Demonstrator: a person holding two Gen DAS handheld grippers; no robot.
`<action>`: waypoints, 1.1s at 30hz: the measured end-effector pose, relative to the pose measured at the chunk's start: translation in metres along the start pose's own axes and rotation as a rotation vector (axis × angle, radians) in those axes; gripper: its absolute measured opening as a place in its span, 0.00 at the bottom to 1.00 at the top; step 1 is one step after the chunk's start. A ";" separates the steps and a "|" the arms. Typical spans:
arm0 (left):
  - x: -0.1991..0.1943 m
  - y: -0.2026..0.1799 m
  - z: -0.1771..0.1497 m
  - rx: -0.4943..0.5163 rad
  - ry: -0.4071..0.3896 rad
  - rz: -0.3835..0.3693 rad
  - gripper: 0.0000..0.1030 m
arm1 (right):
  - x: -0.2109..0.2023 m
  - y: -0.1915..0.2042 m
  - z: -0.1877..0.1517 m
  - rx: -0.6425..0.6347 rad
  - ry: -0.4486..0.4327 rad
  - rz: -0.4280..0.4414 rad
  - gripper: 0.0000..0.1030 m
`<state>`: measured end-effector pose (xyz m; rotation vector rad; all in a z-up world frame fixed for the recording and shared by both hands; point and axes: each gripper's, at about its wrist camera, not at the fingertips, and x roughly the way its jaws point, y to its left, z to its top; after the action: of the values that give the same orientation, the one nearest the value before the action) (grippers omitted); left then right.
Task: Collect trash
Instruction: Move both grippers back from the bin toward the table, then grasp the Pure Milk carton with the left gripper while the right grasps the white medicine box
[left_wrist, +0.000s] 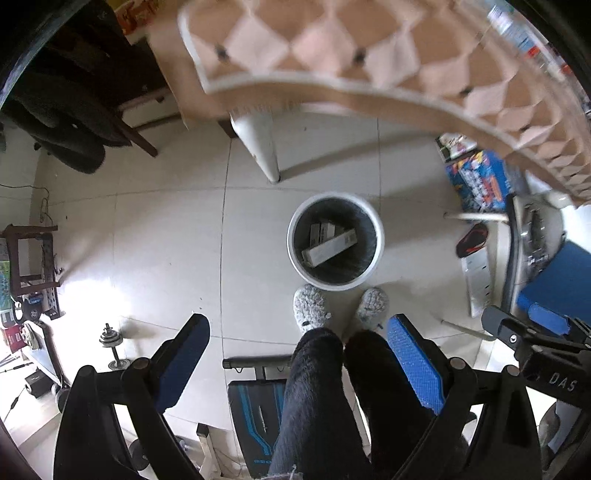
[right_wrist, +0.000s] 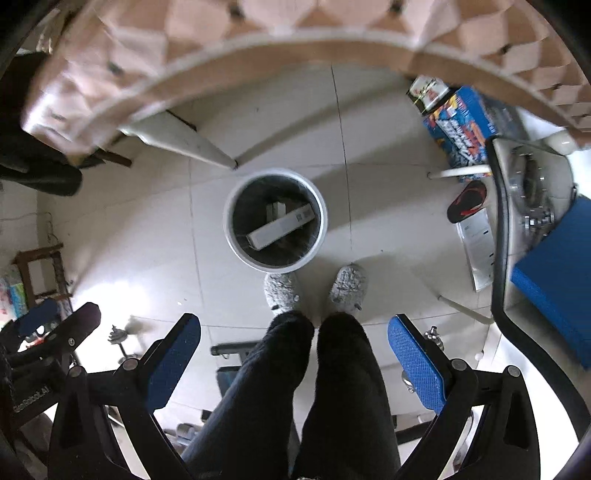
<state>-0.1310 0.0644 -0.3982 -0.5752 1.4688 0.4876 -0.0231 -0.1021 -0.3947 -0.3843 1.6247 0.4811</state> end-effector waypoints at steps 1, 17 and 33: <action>-0.016 0.000 0.003 0.003 -0.020 -0.001 0.96 | -0.015 0.000 0.001 0.010 -0.010 0.016 0.99; -0.123 -0.124 0.164 0.135 -0.362 0.021 1.00 | -0.203 -0.113 0.170 0.088 -0.254 0.003 0.99; -0.016 -0.200 0.304 -0.039 -0.172 0.179 1.00 | -0.113 -0.100 0.425 -0.871 0.074 -0.455 0.99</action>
<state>0.2295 0.1019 -0.3651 -0.4229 1.3544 0.6908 0.4021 0.0295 -0.3236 -1.3961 1.2635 0.8097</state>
